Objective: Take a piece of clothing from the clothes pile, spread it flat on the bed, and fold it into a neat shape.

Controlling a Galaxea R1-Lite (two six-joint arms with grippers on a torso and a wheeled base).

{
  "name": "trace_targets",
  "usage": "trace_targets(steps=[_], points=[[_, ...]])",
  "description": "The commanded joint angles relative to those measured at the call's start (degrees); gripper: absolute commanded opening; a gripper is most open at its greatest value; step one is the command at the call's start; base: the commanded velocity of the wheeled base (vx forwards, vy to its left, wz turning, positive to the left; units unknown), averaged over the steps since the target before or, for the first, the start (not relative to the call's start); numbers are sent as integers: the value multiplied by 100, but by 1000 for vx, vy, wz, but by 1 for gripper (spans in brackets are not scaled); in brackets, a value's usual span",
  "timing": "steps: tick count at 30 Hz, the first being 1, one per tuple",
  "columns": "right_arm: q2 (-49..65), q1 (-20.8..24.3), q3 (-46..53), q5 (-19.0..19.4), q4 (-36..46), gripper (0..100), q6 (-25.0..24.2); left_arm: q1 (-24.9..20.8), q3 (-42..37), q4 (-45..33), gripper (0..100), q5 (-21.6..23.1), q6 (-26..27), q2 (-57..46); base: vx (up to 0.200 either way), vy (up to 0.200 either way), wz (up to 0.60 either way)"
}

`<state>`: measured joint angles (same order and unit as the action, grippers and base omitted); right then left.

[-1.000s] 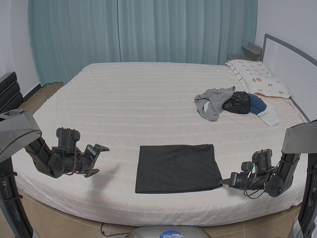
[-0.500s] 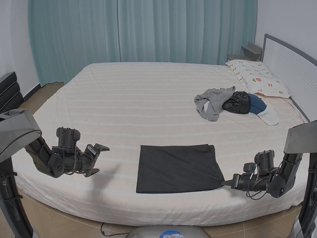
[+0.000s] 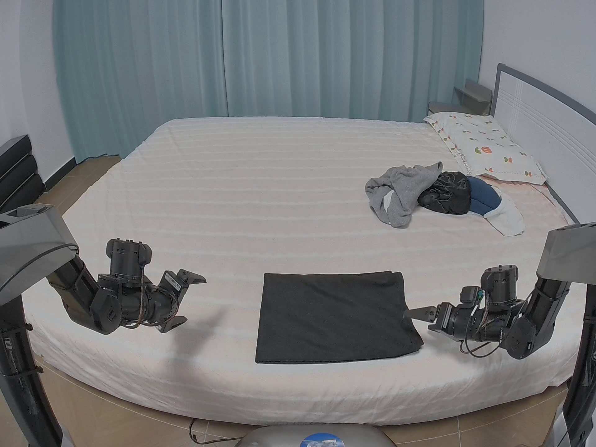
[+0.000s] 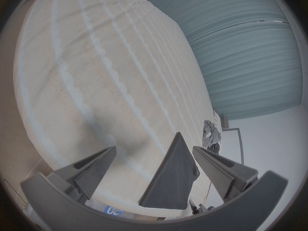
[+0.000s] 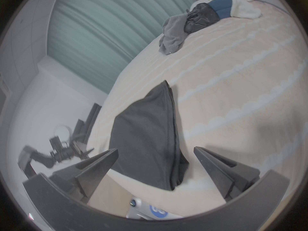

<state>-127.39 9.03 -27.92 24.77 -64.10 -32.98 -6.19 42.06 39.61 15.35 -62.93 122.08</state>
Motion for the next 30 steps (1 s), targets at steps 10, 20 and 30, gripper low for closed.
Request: trace_targets(steps=[10, 20, 30], points=[[-1200, 187, -2253, -473, 170, 100, -1062, -31, -40, 21, 100, -5, 9, 9, 40, 0, 0], [-1420, 125, -2816, -456, 530, 100, -1062, -31, -40, 30, 100, -5, 26, 27, 0, 0, 0], [-1482, 107, -2851, -464, 539, 0, -1044, -31, -22, 21, 100, -5, 26, 36, 0, 0, 0]])
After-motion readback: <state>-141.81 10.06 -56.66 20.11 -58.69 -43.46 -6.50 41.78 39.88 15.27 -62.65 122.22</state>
